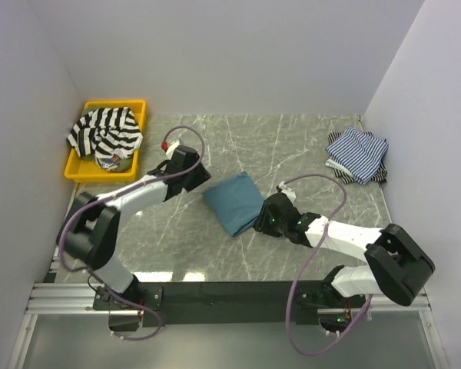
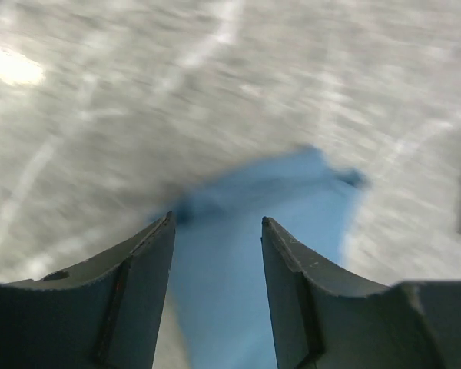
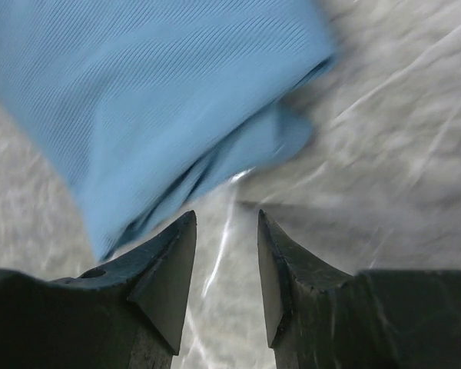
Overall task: Fold and stack the tank tops
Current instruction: Fold the tank top, then neatly place the folded tank top to the corner
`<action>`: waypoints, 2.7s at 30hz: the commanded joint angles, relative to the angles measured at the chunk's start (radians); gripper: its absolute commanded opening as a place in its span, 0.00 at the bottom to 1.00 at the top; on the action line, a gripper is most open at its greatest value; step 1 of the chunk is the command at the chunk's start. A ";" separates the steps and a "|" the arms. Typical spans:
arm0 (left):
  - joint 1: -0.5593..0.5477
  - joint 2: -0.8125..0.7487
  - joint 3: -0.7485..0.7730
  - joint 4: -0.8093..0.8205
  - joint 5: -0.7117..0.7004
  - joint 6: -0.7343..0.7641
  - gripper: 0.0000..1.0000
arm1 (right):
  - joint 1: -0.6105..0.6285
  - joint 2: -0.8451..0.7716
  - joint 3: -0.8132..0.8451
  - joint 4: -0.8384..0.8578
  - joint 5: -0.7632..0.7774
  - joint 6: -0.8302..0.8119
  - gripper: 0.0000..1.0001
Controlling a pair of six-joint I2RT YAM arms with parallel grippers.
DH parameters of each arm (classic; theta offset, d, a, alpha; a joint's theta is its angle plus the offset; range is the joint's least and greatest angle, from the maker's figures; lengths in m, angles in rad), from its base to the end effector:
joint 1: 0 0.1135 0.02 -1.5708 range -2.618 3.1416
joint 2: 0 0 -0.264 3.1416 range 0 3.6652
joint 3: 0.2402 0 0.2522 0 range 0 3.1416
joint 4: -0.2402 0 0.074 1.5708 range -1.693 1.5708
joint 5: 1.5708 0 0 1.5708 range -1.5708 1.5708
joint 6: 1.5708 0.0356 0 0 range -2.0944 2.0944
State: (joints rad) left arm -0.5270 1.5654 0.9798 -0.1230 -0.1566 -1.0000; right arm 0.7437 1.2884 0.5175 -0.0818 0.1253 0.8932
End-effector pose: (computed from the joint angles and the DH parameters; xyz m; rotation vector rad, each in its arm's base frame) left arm 0.2956 -0.1656 0.2211 -0.6320 2.2608 -0.6131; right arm 0.1766 0.1564 0.1571 0.2456 2.4909 0.5784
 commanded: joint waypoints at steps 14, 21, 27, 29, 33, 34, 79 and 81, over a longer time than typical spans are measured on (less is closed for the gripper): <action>-0.027 0.140 -0.085 0.054 0.077 0.035 0.47 | -0.337 0.291 0.300 0.050 -0.121 -0.131 0.46; -0.206 0.033 -0.246 0.153 0.100 -0.089 0.44 | -0.423 0.290 0.411 -0.026 -0.110 -0.188 0.54; -0.225 -0.042 -0.322 0.178 0.106 -0.104 0.44 | -0.415 0.057 0.209 0.010 -0.099 -0.123 0.60; -0.225 -0.047 -0.313 0.184 0.124 -0.089 0.42 | -0.377 -0.007 0.091 0.069 -0.110 -0.082 0.61; -0.246 -0.036 -0.282 0.201 0.170 -0.083 0.37 | -0.229 -0.086 -0.007 0.080 -0.037 0.050 0.62; -0.254 -0.036 -0.268 0.198 0.172 -0.081 0.36 | -0.183 -0.086 -0.016 0.117 -0.021 0.071 0.63; -0.398 -0.177 -0.178 0.097 0.249 -0.036 0.35 | -0.119 0.204 0.257 -0.157 0.247 -0.016 0.00; -0.398 -0.247 -0.161 0.030 0.224 0.000 0.39 | -0.145 0.241 0.373 -0.257 0.250 -0.098 0.00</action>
State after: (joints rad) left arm -0.9207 1.4254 0.7544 -0.0063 0.1001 -1.0721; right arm 0.6376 1.4956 0.7338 -0.1375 0.2951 1.0054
